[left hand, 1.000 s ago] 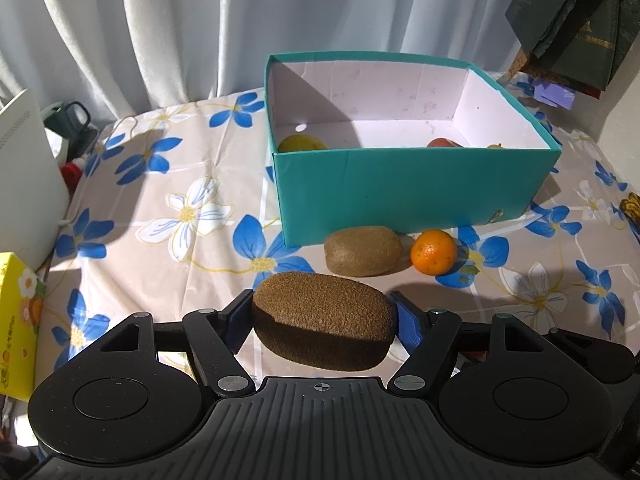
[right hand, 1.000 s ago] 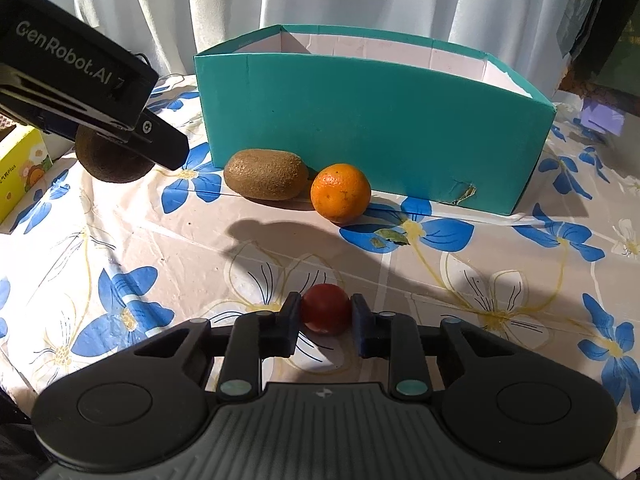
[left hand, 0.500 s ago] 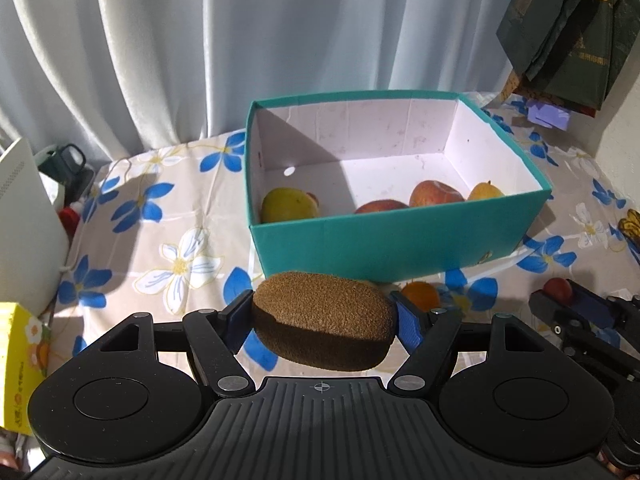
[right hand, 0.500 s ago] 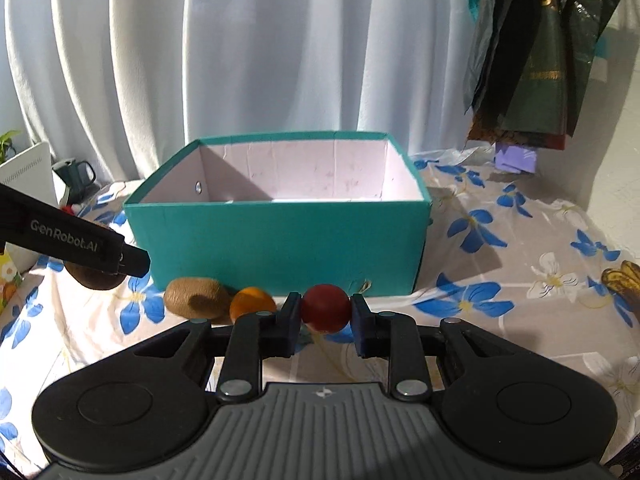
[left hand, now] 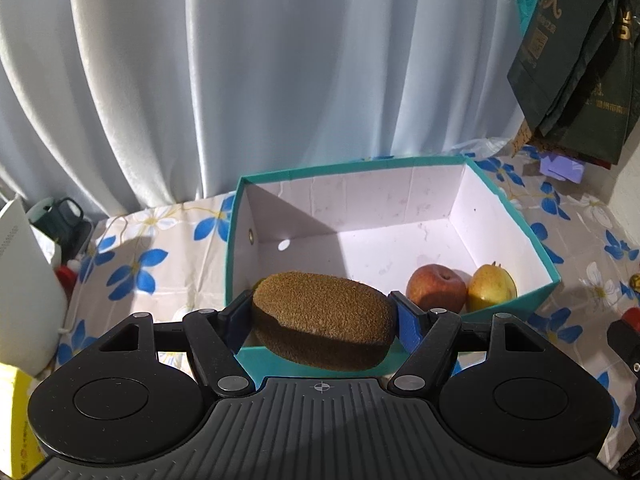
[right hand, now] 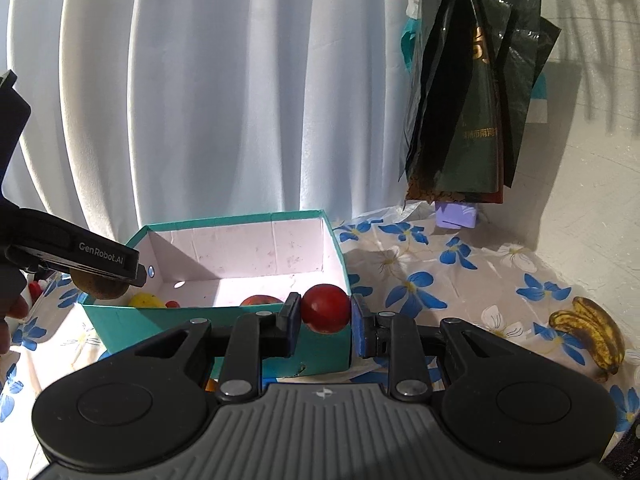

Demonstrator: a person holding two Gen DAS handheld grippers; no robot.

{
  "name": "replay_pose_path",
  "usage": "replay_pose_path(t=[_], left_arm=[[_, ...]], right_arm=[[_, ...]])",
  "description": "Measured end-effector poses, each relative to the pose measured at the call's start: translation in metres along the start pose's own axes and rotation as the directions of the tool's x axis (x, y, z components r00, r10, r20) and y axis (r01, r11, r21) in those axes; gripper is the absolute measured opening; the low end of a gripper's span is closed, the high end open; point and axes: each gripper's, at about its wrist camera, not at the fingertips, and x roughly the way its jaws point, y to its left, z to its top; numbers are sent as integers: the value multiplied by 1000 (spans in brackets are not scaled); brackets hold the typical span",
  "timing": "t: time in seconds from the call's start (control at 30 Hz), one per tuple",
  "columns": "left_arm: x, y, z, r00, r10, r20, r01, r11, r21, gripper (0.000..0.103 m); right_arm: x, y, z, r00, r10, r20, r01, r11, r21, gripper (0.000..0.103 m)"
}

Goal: Organize fruits
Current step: 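Carry the kiwi into the teal box and open left tool while right tool carries the tomato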

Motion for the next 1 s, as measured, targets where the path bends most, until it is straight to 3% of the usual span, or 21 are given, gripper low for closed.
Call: replay_pose_path(t=[0.33, 1.0], left_arm=[[19, 0, 13, 1000, -7, 15, 7, 1000, -9, 76], [66, -5, 18, 999, -33, -34, 33, 999, -13, 76]], right_arm=[[1, -3, -4, 1000, -25, -7, 25, 999, 22, 25], [13, -5, 3, 999, -39, 1, 39, 999, 37, 25]])
